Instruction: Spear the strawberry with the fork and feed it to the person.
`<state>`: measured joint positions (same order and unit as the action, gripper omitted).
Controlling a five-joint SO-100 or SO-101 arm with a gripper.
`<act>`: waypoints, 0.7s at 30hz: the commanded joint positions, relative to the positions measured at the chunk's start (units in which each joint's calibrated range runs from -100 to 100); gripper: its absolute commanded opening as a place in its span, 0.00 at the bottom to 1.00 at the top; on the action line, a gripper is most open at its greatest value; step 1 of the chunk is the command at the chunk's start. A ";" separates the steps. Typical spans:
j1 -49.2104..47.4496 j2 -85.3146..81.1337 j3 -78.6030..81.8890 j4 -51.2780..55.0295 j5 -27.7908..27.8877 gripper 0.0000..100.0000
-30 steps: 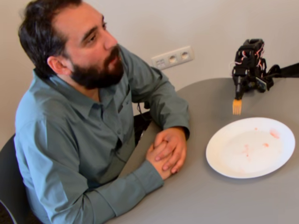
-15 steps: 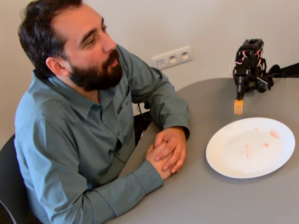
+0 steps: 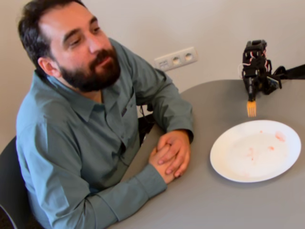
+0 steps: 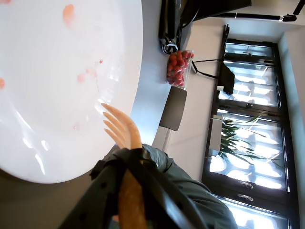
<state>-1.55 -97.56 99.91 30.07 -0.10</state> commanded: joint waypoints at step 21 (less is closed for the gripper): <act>0.43 -0.24 0.09 0.13 0.42 0.02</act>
<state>-1.55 -97.56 99.91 30.07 0.10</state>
